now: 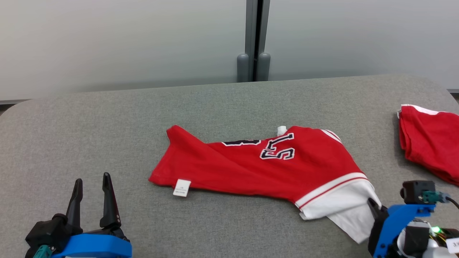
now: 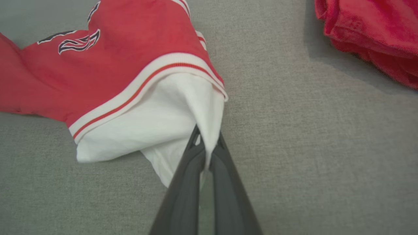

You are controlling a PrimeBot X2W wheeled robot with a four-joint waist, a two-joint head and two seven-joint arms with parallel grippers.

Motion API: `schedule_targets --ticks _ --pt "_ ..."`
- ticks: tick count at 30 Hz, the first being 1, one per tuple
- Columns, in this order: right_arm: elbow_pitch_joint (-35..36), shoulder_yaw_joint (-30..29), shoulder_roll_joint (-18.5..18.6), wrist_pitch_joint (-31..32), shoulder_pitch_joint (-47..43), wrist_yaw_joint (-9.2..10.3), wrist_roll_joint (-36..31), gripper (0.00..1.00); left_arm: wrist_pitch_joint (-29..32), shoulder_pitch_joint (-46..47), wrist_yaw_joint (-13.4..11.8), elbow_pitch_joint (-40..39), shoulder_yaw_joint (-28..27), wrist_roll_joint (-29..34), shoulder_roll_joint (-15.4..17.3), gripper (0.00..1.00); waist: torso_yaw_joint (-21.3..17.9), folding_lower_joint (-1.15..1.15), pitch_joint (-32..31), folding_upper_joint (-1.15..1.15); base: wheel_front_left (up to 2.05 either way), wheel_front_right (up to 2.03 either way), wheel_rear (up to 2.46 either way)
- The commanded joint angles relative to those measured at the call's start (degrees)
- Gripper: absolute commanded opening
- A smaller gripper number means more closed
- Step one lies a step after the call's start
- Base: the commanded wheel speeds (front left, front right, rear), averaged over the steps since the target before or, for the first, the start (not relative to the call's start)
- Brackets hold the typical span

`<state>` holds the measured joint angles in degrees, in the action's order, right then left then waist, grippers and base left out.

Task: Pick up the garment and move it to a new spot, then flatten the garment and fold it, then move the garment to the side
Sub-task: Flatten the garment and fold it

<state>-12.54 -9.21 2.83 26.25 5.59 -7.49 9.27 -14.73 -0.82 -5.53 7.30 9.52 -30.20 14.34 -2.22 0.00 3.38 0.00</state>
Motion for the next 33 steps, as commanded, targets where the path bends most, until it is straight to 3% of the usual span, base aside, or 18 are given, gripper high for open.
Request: schedule_targets --ticks 1,6,7,12,21,33 --pt "2.21 -0.57 0.12 1.18 -1.99 -0.01 -0.41 0.0 0.01 -0.62 -0.17 -0.33 -0.08 -0.06 0.25 1.0 -0.1 0.0 -0.18 0.0 0.0 0.0 0.0" --pt "8.43 -1.08 0.12 2.05 -5.57 -0.01 -1.49 0.0 0.41 -1.63 -0.51 -0.71 0.42 -0.26 0.09 1.0 0.14 0.0 -0.66 0.0 0.0 0.0 0.0" --pt "9.14 -1.23 0.14 0.96 -5.76 -0.01 -1.5 1.0 0.4 -1.73 -0.52 -0.76 0.55 -0.27 0.03 1.0 0.26 0.0 -0.8 0.0 0.0 0.0 0.0" --pt "10.41 -0.51 0.1 -4.92 -6.65 -0.02 -1.8 1.0 0.78 -2.63 -0.54 -0.74 0.95 -0.39 0.1 1.0 0.64 0.0 -1.49 0.0 0.0 0.0 0.0" --pt "11.15 2.82 0.12 -21.04 -7.89 -0.02 -2.08 1.0 0.76 -4.04 -1.07 -0.97 1.08 -0.73 0.37 1.0 0.49 0.0 -2.5 0.0 0.0 0.0 0.0" --pt "10.7 4.59 0.12 -30.62 -8.44 -0.02 -3.51 1.0 0.55 -4.36 -1.46 -0.13 1.35 -0.73 0.39 1.0 0.08 0.0 -3.16 0.0 0.0 0.0 0.0"
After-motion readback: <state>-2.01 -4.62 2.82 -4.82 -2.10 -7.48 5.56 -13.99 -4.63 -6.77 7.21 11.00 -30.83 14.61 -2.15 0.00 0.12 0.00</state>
